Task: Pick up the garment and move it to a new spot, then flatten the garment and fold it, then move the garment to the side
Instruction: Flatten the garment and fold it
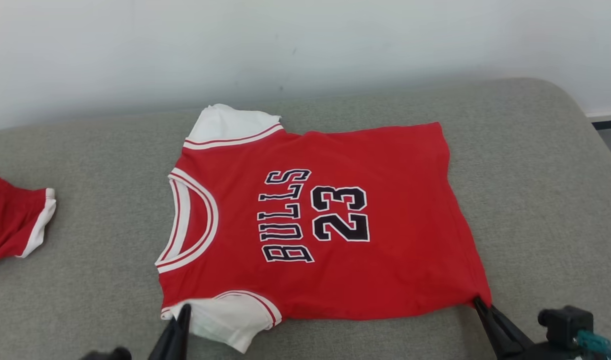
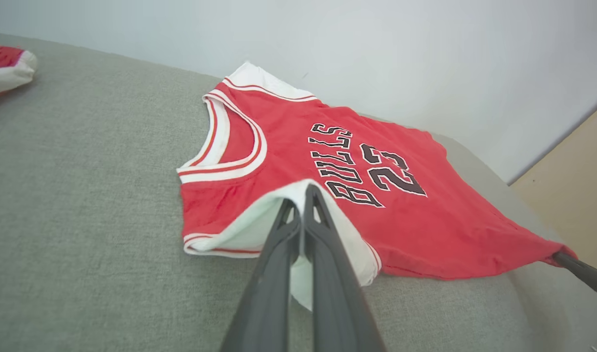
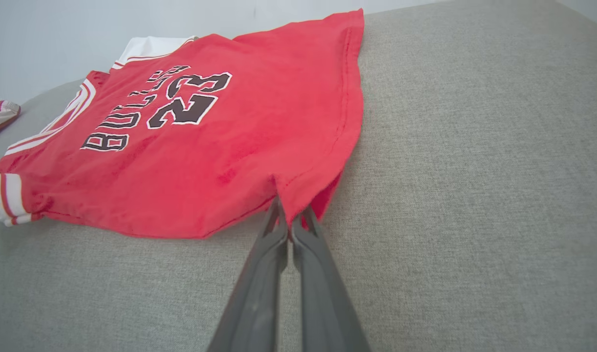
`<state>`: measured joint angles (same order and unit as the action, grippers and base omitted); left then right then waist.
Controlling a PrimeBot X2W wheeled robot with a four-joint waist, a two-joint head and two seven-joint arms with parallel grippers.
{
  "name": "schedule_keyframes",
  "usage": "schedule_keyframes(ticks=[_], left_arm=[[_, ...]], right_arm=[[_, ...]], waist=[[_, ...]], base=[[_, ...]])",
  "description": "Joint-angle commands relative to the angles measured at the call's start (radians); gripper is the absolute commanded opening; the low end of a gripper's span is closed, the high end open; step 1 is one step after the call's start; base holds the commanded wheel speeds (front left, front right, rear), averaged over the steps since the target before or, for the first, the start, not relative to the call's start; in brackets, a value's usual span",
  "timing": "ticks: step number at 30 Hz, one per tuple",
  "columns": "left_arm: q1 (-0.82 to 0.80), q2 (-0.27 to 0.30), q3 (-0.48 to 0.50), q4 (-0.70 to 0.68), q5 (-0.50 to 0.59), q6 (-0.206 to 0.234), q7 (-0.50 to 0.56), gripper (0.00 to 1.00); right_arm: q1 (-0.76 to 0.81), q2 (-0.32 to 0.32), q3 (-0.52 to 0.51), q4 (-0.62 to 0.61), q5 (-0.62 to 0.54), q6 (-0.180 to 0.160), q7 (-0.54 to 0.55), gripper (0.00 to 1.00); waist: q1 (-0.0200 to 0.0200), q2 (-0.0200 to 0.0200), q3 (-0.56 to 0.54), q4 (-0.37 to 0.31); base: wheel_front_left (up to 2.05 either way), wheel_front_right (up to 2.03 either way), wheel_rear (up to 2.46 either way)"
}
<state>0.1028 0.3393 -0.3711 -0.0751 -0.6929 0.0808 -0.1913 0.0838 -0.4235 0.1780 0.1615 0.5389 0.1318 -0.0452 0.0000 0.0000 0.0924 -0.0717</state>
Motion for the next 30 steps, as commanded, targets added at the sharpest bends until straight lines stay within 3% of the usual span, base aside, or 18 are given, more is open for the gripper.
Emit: schedule_keyframes(ticks=[1,11,26,30], left_arm=[[-0.046,0.021,-0.002,0.012,0.010,-0.018,0.017,0.00],[-0.297,0.075,0.021,0.180,-0.003,-0.113,0.071,0.00],[-0.661,0.047,-0.026,0.552,0.011,-0.195,0.074,0.00],[-0.741,0.037,-0.052,0.654,0.009,-0.204,0.047,0.00]], right_arm=[[-0.028,0.006,0.009,0.004,0.012,-0.002,0.019,0.00],[-0.225,-0.019,0.076,0.106,0.079,-0.002,0.068,0.00],[-0.511,-0.038,0.164,0.317,0.170,-0.002,0.037,0.00],[-0.584,-0.033,0.200,0.383,0.176,-0.002,0.012,0.05]], waist=[[0.0000,0.0000,-0.003,-0.016],[0.0000,0.0000,0.032,-0.038],[0.0000,0.0000,0.133,-0.031],[0.0000,0.0000,0.160,-0.035]], base=[[0.00,0.00,0.00],[0.00,0.00,0.00],[0.00,0.00,0.00],[0.00,0.00,0.00]])
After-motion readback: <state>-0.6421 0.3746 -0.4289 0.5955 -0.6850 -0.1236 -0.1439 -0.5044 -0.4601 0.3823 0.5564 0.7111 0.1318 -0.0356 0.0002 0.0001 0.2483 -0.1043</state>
